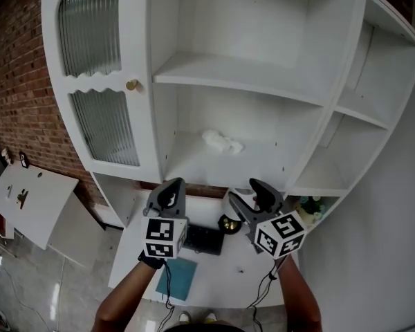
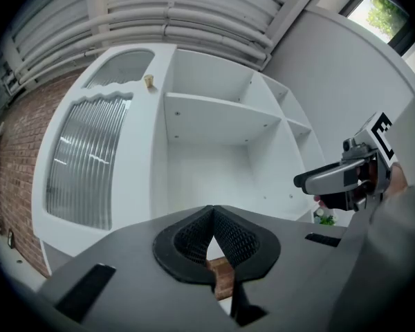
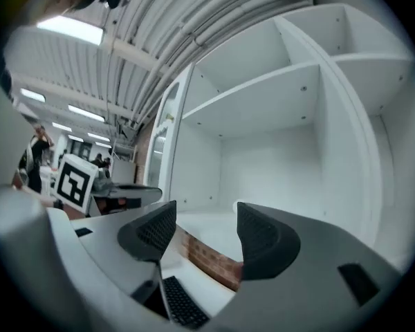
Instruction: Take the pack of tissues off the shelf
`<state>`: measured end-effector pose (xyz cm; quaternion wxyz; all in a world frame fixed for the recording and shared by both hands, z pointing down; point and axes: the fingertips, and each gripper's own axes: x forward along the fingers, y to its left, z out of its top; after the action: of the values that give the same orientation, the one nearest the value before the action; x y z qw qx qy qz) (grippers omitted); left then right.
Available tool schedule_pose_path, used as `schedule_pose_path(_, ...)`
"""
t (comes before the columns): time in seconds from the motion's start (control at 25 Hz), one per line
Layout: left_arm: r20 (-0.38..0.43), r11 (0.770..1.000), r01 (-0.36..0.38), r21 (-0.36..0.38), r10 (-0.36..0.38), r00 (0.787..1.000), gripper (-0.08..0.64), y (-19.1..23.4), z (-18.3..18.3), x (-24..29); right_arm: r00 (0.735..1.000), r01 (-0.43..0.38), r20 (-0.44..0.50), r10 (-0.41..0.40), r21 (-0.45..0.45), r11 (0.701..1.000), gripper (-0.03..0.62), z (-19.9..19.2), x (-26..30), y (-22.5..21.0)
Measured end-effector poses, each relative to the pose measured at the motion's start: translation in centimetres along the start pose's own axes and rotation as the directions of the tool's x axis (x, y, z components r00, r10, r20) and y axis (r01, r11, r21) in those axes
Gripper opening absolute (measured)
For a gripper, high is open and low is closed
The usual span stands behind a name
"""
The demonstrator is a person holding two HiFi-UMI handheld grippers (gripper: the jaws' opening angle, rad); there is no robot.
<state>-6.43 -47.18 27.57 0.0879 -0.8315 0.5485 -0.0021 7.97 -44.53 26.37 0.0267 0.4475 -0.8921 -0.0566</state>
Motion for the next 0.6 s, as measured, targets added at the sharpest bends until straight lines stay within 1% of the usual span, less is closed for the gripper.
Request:
schedule_pose_path(0.04,-0.002,1.0,0.001,-0.009,-0.001,1.0,0.014,0.2,0.2,0.7,0.999,-0.033,0.001,0.033,0.031,0.999,0.275,0.5,0.9,-0.1)
schedule_pose_path(0.08,-0.004,1.0,0.005,-0.019,-0.005,1.0,0.014,0.3,0.5,1.4,0.998,-0.056,-0.003,0.056,0.044,0.997,0.275,1.0,1.9,-0.3)
schedule_pose_path(0.12,-0.005,1.0,0.012,-0.025,-0.012,1.0,0.014,0.3,0.7,2.1,0.998,-0.066,-0.012,0.066,0.036,0.997,0.275,1.3,2.8,-0.7)
schedule_pose_path(0.24,-0.009,0.999,0.031,-0.011,-0.031,0.999,0.014,0.1,1.5,4.3,0.996,-0.068,-0.054,0.068,-0.01,0.998,0.275,1.9,5.2,-2.4)
schedule_pose_path(0.36,-0.02,0.999,0.032,0.009,-0.031,0.999,0.014,0.4,1.8,6.4,0.991,-0.082,-0.107,0.079,-0.027,0.996,0.275,2.0,7.8,-4.0)
schedule_pose_path(0.48,-0.045,0.999,0.032,-0.013,-0.033,0.998,0.014,1.0,1.5,8.3,0.982,-0.095,-0.168,0.089,-0.03,0.995,0.275,1.3,10.3,-5.2)
schedule_pose_path(0.6,-0.063,0.999,0.029,-0.022,-0.03,0.998,0.014,1.8,1.6,10.3,0.967,-0.087,-0.247,0.064,-0.086,0.992,0.275,-0.2,12.7,-6.8)
